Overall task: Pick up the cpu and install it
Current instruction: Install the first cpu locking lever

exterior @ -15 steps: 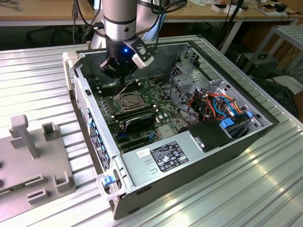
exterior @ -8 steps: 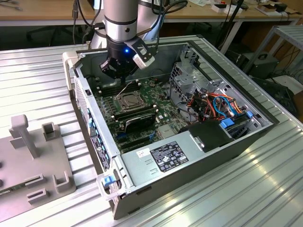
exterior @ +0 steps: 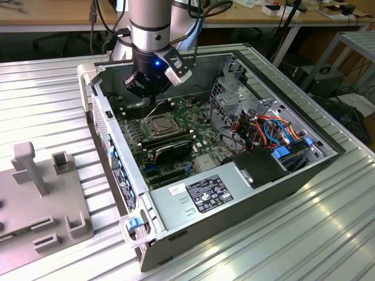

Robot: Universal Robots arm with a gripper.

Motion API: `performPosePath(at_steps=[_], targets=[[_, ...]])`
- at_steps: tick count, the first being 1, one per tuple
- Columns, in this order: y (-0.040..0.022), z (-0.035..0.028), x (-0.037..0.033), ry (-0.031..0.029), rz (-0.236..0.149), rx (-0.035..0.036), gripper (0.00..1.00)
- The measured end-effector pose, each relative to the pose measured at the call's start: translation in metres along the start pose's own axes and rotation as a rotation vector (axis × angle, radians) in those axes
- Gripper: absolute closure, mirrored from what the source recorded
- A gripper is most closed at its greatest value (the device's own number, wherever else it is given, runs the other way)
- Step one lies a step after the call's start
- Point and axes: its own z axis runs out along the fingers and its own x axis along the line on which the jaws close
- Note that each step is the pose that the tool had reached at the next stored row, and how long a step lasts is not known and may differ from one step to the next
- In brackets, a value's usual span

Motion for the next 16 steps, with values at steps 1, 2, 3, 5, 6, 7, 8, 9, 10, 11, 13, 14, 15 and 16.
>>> performPosePath(at_steps=[1, 2, 3, 5, 6, 7, 8, 9, 10, 11, 13, 14, 15, 16], targets=[[-0.0004, 0.0000, -0.0001, 0.0000, 0.000, 0.0001, 0.89], [-0.0008, 0.0000, -0.0002, 0.0001, 0.000, 0.0000, 0.89], [-0.0014, 0.0001, -0.0003, 0.0001, 0.000, 0.0000, 0.89], [-0.0033, 0.0003, -0.0007, 0.0004, 0.000, 0.0000, 0.89], [-0.0038, 0.0008, -0.0011, 0.0004, 0.002, 0.0001, 0.89], [-0.0041, 0.0014, -0.0016, 0.0003, 0.006, 0.0007, 0.89], [-0.0042, 0.0020, -0.0021, 0.0003, 0.009, 0.0012, 0.89], [-0.0043, 0.0036, -0.0036, 0.0000, 0.015, 0.0019, 0.89], [-0.0044, 0.0053, -0.0062, 0.0001, 0.018, 0.0020, 0.89], [-0.0044, 0.0070, -0.0089, -0.0001, 0.019, 0.0009, 0.89], [-0.0045, 0.0085, -0.0114, -0.0002, 0.019, 0.0000, 0.89], [-0.0045, 0.0090, -0.0119, -0.0002, 0.019, -0.0007, 0.89], [-0.0045, 0.0093, -0.0119, -0.0002, 0.019, -0.0021, 0.89], [-0.0045, 0.0095, -0.0118, 0.0000, 0.019, -0.0040, 0.89]])
